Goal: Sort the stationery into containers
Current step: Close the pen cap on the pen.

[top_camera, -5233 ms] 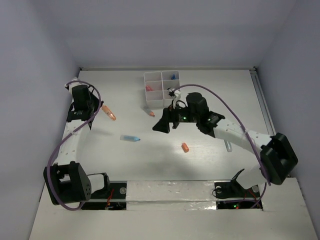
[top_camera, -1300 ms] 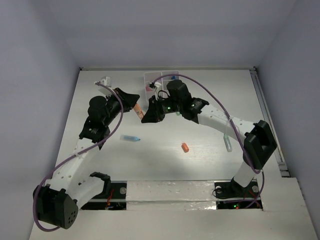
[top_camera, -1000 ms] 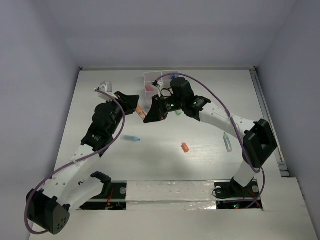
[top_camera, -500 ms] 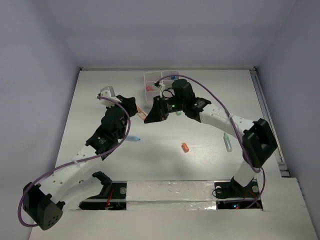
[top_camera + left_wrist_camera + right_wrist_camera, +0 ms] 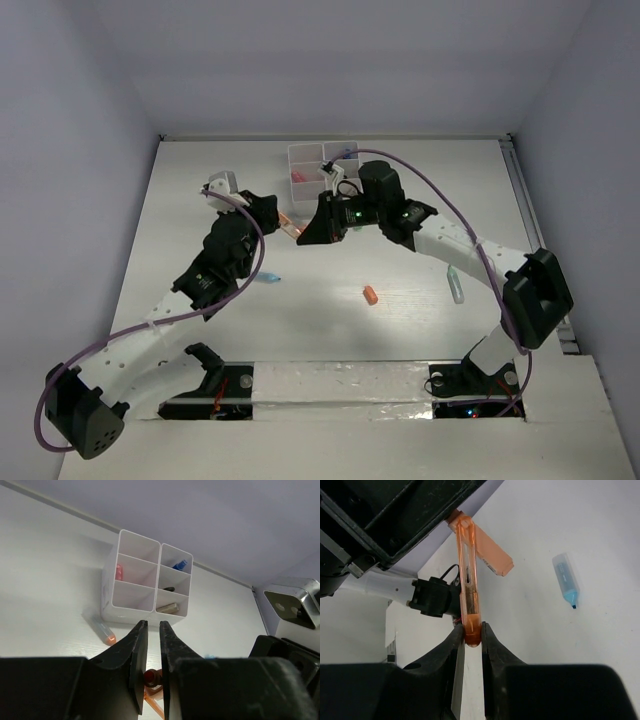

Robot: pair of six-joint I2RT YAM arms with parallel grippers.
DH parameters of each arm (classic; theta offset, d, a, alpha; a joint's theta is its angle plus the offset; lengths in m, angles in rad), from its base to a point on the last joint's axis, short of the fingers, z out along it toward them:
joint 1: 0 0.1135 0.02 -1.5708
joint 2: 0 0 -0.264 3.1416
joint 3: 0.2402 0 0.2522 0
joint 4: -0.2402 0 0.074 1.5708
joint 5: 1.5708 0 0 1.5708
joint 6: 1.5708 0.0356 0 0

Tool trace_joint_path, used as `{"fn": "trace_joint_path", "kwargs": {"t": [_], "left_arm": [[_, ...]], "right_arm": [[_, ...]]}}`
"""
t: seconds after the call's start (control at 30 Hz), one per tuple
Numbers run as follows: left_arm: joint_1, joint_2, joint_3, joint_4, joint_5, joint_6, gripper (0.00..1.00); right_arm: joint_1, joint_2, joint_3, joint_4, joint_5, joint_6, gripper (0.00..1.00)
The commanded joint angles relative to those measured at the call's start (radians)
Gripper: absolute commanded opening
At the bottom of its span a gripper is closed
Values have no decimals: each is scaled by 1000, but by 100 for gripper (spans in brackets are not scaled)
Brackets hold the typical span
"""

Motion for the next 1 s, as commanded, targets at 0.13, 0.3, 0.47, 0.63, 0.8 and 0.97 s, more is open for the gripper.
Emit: {"fn": "trace_joint_path", "kwargs": {"t": [0.13,0.3,0.47,0.63,0.8,0.97], "left_arm": [[14,-22,30,21,66,60,41],[14,-97,29,-5,52,71,65],[14,-151,15,-48,34,60,69],[14,-258,-92,-60,53,18,63],[14,-342,-217,29,158,26,47],[14,-343,-263,196,323,83,55]], "right_arm": [[-26,-10,148,-197,64,-92,0],[-26,34,206,-277,89,-127,0],[-58,11,146,-127,-78,-17,0],[-111,4,119,-12,-192,97,0],[-120,-30,82,148,-266,262,0],[-120,-73,25,350,-284,484,0]]}}
